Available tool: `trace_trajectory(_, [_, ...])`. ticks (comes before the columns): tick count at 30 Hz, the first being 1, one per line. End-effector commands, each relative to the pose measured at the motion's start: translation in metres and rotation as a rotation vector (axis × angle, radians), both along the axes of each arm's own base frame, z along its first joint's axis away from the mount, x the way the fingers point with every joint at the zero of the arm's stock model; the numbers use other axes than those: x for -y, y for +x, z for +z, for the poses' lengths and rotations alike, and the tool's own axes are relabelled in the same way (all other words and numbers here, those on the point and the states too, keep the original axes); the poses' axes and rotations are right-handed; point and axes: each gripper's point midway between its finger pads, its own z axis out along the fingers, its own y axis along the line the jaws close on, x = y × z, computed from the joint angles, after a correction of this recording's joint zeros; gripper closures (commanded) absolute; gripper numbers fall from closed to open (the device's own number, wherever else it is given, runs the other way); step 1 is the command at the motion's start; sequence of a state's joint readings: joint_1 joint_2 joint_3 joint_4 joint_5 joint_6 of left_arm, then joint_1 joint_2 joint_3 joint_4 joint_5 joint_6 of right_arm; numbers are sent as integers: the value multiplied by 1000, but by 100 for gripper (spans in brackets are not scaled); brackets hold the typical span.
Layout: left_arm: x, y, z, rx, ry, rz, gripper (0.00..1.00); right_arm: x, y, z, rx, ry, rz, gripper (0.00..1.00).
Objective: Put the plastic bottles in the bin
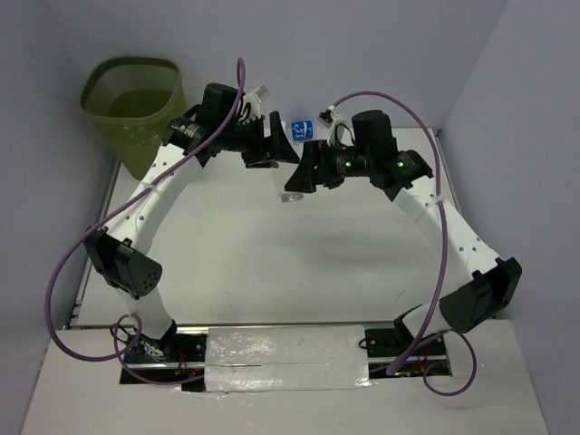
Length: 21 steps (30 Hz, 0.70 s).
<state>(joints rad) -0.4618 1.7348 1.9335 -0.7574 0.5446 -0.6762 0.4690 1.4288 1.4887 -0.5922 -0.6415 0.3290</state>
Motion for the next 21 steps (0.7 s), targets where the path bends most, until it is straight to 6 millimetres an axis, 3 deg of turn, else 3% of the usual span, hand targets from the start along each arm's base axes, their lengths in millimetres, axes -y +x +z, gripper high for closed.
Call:
trace_trajectory(1, [-22, 26, 21, 142, 102, 103, 76, 18, -14, 52, 157, -49, 4, 0])
trace_trajectory(4, [-44, 43, 35, 194, 128, 176, 81, 41, -29, 61, 180, -133, -45, 0])
trace_trajectory(8, [-97, 74, 68, 299, 156, 363, 83, 82, -34, 74, 254, -220, -224, 0])
trace_trajectory(10, [-125, 83, 99, 398, 154, 450, 83, 109, -27, 71, 270, -256, -399, 0])
trace_trajectory(11, [-143, 89, 111, 438, 152, 500, 82, 116, -25, 70, 275, -260, -452, 0])
trace_trajectory(12, [-156, 89, 136, 511, 129, 548, 82, 122, -21, 70, 284, -255, -503, 0])
trace_trajectory(14, [-187, 93, 161, 583, 114, 635, 81, 137, -19, 65, 271, -252, -617, 0])
trace_trajectory(16, [-208, 90, 193, 678, 85, 696, 80, 141, -19, 58, 249, -240, -657, 0])
trace_trajectory(17, [-229, 89, 207, 716, 86, 746, 79, 142, -20, 62, 260, -223, -662, 0])
trace_trajectory(19, [-254, 97, 216, 748, 102, 816, 79, 140, -20, 57, 245, -214, -666, 0])
trace_trajectory(20, [-281, 100, 220, 757, 114, 886, 79, 139, -18, 56, 242, -211, -665, 0])
trace_trajectory(21, [-294, 108, 217, 751, 119, 915, 79, 137, -18, 54, 235, -209, -657, 0])
